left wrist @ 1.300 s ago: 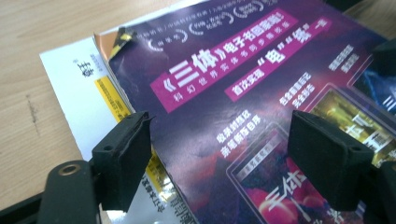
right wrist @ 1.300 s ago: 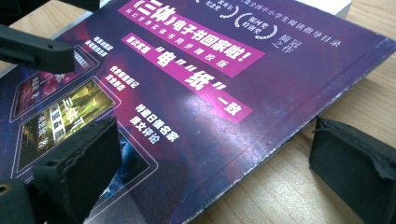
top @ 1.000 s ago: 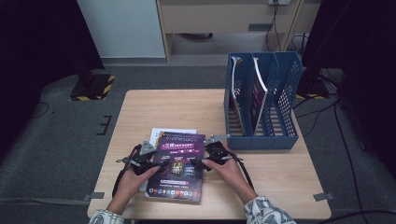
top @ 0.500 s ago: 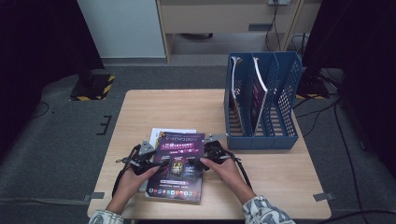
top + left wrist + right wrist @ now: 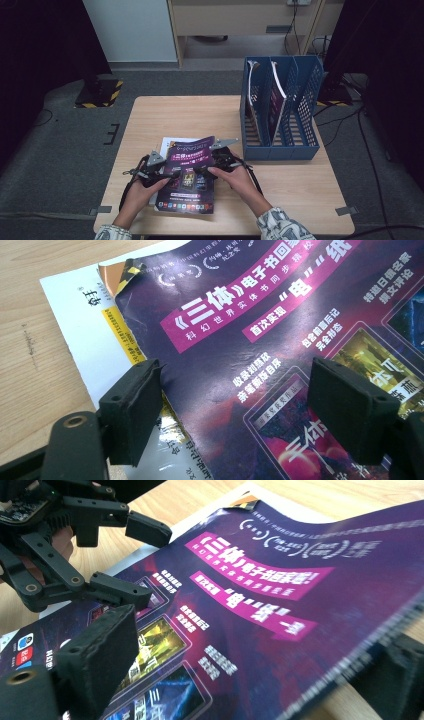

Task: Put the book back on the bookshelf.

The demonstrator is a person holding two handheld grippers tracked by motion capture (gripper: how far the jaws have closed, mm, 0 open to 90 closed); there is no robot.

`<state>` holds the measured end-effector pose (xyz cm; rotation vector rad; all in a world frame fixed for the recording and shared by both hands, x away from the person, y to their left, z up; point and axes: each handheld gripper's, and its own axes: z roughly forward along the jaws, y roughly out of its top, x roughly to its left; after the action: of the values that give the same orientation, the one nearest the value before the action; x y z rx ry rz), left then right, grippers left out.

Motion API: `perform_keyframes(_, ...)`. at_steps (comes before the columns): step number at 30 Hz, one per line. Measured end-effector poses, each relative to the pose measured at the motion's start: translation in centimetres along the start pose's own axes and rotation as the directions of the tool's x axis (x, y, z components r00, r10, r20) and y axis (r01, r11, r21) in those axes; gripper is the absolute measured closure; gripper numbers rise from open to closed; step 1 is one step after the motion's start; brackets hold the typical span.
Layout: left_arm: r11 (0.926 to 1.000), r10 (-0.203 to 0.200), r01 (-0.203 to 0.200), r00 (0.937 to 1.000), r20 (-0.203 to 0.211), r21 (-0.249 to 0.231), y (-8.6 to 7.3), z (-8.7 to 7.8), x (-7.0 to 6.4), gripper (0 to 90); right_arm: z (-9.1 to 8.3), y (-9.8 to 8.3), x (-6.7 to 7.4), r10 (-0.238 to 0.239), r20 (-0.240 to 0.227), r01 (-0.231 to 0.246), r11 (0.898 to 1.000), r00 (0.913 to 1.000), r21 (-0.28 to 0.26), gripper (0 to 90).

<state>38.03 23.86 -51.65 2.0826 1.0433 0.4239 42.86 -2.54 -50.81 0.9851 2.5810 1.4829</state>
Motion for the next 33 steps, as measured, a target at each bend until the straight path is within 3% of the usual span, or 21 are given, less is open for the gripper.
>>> perform_keyframes(4,1.0000,-0.001,0.001,1.0000,0.002,-0.003,-0.1,0.0,0.0,21.8,1.2,0.3,0.0,0.007,-0.014,-0.006,1.000,0.9999,0.023,3.8)
perform_keyframes(7,1.0000,-0.005,0.005,1.0000,-0.001,-0.004,-0.1,0.0,0.0,21.8,2.1,0.5,0.2,-0.006,0.011,0.005,0.999,0.9999,0.040,1.9)
perform_keyframes(13,1.0000,-0.004,0.004,1.0000,0.000,-0.004,-0.1,0.0,0.1,21.7,1.6,0.8,0.4,-0.022,0.021,0.021,1.000,0.9995,0.015,10.5)
perform_keyframes(17,1.0000,-0.006,0.006,1.0000,0.001,-0.004,-0.1,0.0,0.1,21.8,1.5,1.0,0.8,-0.045,0.026,0.045,0.999,0.9986,0.003,11.3)
perform_keyframes(33,0.9999,-0.013,0.013,0.9999,0.001,-0.011,-0.2,0.0,0.1,21.5,2.6,0.4,0.7,-0.008,-0.007,0.008,0.999,0.9999,0.053,11.7)
